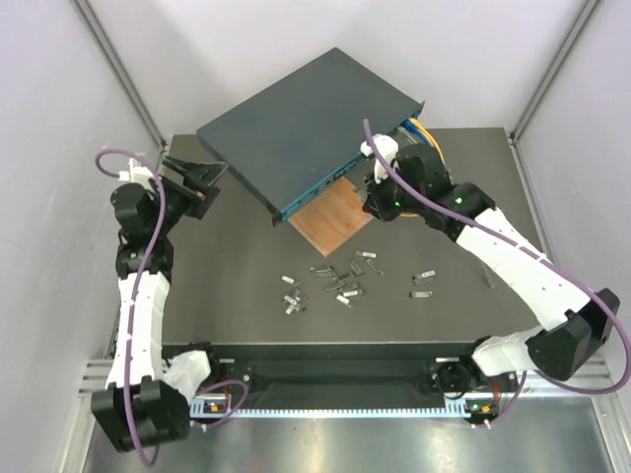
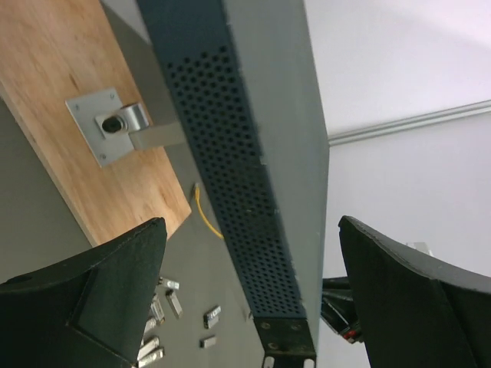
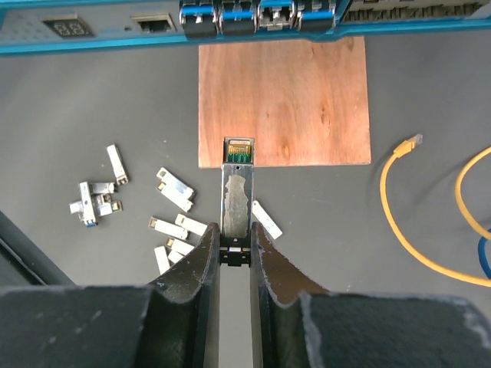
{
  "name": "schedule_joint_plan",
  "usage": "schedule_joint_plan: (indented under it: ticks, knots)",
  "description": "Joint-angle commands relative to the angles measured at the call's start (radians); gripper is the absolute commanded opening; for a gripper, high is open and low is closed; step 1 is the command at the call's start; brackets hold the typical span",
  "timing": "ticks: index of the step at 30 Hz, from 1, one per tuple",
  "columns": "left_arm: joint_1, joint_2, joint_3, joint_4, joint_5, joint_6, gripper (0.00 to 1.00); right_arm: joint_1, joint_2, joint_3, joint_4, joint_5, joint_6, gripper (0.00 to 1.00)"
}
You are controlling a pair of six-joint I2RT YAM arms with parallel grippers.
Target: Insert the plug into the switch port
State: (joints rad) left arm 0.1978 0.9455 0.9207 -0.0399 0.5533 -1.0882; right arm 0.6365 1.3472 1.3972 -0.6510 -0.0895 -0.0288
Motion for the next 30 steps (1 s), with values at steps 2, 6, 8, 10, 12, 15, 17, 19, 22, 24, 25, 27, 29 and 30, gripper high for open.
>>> schedule_joint_plan:
  ticks: [2,6,8,10,12,15,17,19,22,24,25,27,29,30]
  knots:
    - [-0.003,0.036,-0.019,0.155,0.089,-0.045,0.99,0.022,0.035,0.071,0.048,0.016,0.035,0.00]
    - [-0.032,0.062,-0.026,0.182,0.079,-0.042,0.99,0.035,0.084,0.105,0.039,0.028,0.058,0.00]
    - [-0.052,0.070,-0.029,0.198,0.063,-0.041,0.99,0.041,0.099,0.131,0.034,0.034,0.066,0.00]
    - [-0.086,0.082,-0.033,0.205,0.040,-0.041,0.99,0.046,0.122,0.149,0.030,0.046,0.066,0.00]
    - [-0.116,0.099,-0.040,0.212,0.028,-0.039,0.99,0.052,0.130,0.169,0.033,0.050,0.066,0.00]
    - [-0.150,0.127,-0.042,0.215,0.005,-0.041,0.97,0.063,0.145,0.194,0.021,0.051,0.053,0.00]
    - [-0.166,0.147,-0.040,0.222,-0.004,-0.041,0.95,0.075,0.147,0.198,0.016,0.056,0.047,0.00]
    - [-0.185,0.159,-0.033,0.233,-0.006,-0.042,0.92,0.084,0.150,0.200,0.017,0.069,0.041,0.00]
    - [-0.195,0.179,-0.017,0.235,-0.012,-0.035,0.84,0.089,0.155,0.204,0.017,0.082,0.038,0.00]
    - [-0.228,0.188,-0.014,0.235,-0.012,-0.038,0.80,0.092,0.161,0.210,0.017,0.085,0.040,0.00]
    - [-0.232,0.190,-0.014,0.238,-0.012,-0.038,0.75,0.092,0.162,0.213,0.019,0.114,0.043,0.00]
    - [-0.239,0.191,-0.013,0.239,-0.012,-0.039,0.69,0.092,0.168,0.224,0.017,0.123,0.040,0.00]
    - [-0.241,0.193,-0.016,0.241,-0.012,-0.045,0.55,0.092,0.171,0.233,0.019,0.135,0.040,0.00]
    - [-0.241,0.191,-0.017,0.242,-0.012,-0.047,0.51,0.092,0.176,0.237,0.019,0.135,0.040,0.00]
